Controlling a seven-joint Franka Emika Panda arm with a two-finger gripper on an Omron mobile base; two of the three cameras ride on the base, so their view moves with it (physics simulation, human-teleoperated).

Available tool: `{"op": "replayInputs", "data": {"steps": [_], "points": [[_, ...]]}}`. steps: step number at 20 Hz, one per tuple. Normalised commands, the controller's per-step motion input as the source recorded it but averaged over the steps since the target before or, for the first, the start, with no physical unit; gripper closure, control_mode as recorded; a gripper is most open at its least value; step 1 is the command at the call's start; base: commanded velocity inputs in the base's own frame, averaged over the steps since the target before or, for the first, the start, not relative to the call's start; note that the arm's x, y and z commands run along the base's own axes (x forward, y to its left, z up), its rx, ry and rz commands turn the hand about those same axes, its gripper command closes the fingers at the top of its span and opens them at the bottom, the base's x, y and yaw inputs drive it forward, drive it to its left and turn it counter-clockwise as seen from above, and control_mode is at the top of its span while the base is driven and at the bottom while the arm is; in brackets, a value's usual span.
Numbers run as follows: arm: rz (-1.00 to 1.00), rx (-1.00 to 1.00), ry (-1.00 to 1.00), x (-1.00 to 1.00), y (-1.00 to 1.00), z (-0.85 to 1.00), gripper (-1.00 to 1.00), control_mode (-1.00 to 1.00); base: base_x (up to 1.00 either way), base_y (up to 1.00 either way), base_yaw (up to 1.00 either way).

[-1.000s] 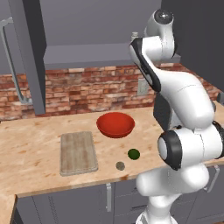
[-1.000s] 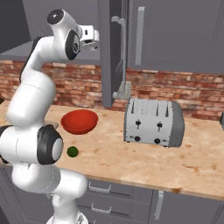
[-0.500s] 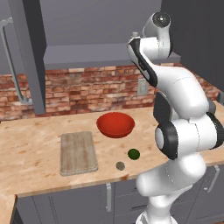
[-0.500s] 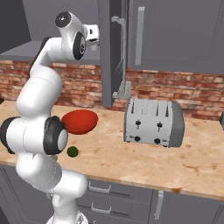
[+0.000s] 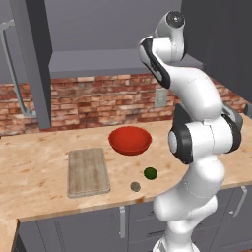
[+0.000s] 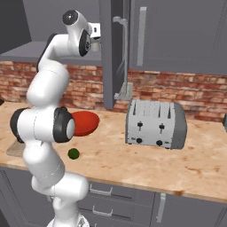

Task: Open the cabinet. Place the bowl and condiment on the counter. Then place the lime and garlic on the cutting board.

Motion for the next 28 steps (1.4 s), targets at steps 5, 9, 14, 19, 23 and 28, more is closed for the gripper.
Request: {"op": "replayInputs", "data": {"steps": [5, 9, 14, 19, 23, 28], "points": [[0.00, 0.05, 0.00, 0.34, 0.00, 0.00, -1.00, -1.00, 0.00, 0.00, 0.00], [0.00, 0.00, 0.00, 0.24, 0.00, 0.00, -1.00, -1.00, 0.00, 0.00, 0.00], [0.00, 0.00, -0.03, 0.17, 0.00, -0.04, -1.00, -1.00, 0.00, 0.00, 0.00], [0.00, 0.00, -0.05, 0.00, 0.00, -0.07, 1.00, -1.00, 0.00, 0.00, 0.00], [0.00, 0.00, -0.08, 0.00, 0.06, -0.21, 1.00, -1.00, 0.00, 0.00, 0.00], [0.00, 0.05, -0.07, -0.27, 0.28, -0.12, 1.00, -1.00, 0.00, 0.00, 0.00]]}}
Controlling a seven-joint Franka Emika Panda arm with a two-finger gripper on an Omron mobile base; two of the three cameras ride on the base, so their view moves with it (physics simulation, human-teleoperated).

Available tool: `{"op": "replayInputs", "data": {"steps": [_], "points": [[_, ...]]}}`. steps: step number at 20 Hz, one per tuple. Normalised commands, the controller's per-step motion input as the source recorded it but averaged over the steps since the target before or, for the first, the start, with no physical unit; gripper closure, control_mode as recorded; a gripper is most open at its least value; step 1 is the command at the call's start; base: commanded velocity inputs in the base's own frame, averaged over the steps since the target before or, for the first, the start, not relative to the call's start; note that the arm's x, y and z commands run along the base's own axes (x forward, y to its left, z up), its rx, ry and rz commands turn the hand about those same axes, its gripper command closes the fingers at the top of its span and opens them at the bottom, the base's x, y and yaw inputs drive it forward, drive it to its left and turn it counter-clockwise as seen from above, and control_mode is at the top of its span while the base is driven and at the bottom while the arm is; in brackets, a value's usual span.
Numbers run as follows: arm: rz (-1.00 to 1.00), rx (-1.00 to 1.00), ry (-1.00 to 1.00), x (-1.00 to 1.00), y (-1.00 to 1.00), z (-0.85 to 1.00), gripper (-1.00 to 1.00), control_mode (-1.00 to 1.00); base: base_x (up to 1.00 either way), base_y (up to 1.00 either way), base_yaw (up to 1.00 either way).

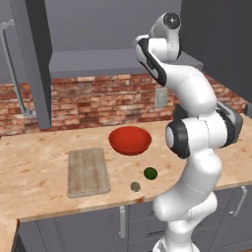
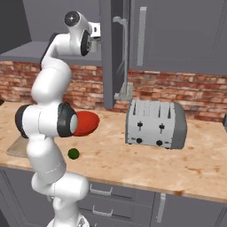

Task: Open the cabinet. Place the bowl and condiment on the counter. Then place the lime and garlic on the cutting board.

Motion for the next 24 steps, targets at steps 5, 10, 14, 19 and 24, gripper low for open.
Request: {"op": "replayInputs", "data": {"steps": [5, 10, 14, 19, 24], "points": [[0.00, 0.02, -0.01, -0.84, 0.41, 0.00, 1.00, -1.00, 0.00, 0.00, 0.00], [0.00, -0.01, 0.00, -1.00, 0.24, -0.15, 1.00, -1.00, 0.00, 0.00, 0.00], [-0.02, -0.01, 0.02, -1.00, 0.03, -0.31, 1.00, -1.00, 0.00, 0.00, 0.00], [-0.03, 0.00, 0.08, -1.00, 0.00, -0.38, 1.00, -1.00, 0.00, 0.00, 0.00], [-0.02, 0.00, 0.11, -1.00, -0.03, -0.48, 1.00, -1.00, 0.00, 0.00, 0.00]]}}
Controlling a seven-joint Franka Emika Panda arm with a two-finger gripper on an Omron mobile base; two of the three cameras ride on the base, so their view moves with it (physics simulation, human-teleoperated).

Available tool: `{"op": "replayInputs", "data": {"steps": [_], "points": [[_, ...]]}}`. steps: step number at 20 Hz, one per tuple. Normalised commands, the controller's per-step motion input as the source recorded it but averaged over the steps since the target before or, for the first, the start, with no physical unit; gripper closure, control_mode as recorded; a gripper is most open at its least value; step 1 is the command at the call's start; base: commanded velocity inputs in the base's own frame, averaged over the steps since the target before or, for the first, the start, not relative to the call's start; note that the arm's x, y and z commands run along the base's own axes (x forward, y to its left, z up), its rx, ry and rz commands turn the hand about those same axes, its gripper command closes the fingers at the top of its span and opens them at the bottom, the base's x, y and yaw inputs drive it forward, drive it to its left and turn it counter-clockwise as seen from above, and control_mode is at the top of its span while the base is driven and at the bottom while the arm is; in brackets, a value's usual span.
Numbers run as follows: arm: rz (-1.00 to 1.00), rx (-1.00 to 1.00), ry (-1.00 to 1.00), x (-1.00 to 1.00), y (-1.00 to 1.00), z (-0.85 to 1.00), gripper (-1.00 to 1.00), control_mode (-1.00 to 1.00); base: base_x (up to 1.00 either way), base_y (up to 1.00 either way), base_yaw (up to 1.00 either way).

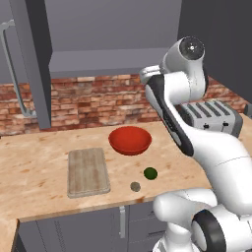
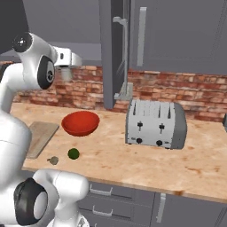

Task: Open the cabinet. Place the bowl and condiment on the counter. Then place the lime and garlic on the cutting board.

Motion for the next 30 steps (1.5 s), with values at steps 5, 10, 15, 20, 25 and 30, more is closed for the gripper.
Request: {"op": "replayInputs", "data": {"steps": [5, 10, 15, 20, 25, 30], "points": [[0.00, 0.00, 0.07, -1.00, -0.26, -0.69, 1.00, -1.00, 0.00, 0.00, 0.00], [0.04, 0.00, 0.01, -0.34, -0.63, -0.99, 1.00, -1.00, 0.00, 0.00, 0.00], [0.13, -0.03, 0.00, 0.29, -0.60, -1.00, 1.00, -1.00, 0.00, 0.00, 0.00], [0.02, -0.15, 0.05, 0.77, -0.11, -0.91, 1.00, -1.00, 0.00, 0.00, 0.00], [0.00, -0.13, 0.03, 0.71, 0.00, -0.78, 1.00, -1.00, 0.00, 0.00, 0.00], [0.00, -0.03, 0.06, 0.35, -0.08, -0.58, 1.00, -1.00, 0.00, 0.00, 0.00]]}}
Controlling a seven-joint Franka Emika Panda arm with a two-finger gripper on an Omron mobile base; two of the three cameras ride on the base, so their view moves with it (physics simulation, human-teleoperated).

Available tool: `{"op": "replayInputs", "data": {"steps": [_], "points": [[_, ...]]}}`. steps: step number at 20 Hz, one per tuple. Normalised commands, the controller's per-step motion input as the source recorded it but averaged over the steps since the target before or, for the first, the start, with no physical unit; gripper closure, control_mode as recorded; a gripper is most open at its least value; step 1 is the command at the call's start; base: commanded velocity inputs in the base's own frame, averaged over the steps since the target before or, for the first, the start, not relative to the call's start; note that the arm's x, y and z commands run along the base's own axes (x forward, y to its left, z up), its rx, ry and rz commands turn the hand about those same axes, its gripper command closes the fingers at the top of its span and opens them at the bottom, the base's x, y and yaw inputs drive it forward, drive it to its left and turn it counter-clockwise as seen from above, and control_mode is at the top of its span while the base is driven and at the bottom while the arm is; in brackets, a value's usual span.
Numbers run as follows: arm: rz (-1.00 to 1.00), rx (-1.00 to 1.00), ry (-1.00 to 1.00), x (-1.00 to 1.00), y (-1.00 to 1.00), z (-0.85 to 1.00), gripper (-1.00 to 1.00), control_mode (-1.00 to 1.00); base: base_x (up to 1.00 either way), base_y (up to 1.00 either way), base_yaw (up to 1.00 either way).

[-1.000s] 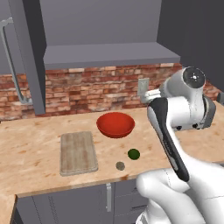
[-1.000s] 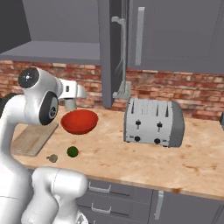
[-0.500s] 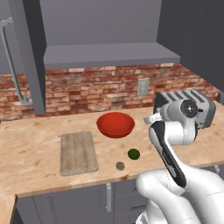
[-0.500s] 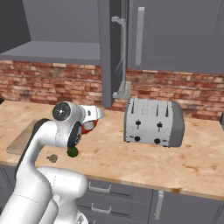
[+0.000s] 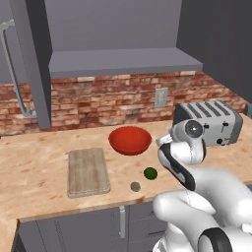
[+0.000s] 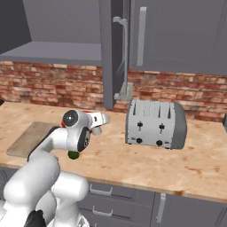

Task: Open the cabinet. Place the bowl and condiment on the counter. Then place the lime and garlic on the cutting board.

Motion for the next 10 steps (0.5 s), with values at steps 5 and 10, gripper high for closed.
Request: {"op": "replayInputs", "data": {"steps": [5, 10], "points": [[0.00, 0.04, 0.06, 0.15, -0.02, -0.63, 1.00, -1.00, 0.00, 0.00, 0.00], [0.00, 0.00, 0.00, 0.29, 0.00, -0.62, 1.00, -1.00, 0.00, 0.00, 0.00]]}}
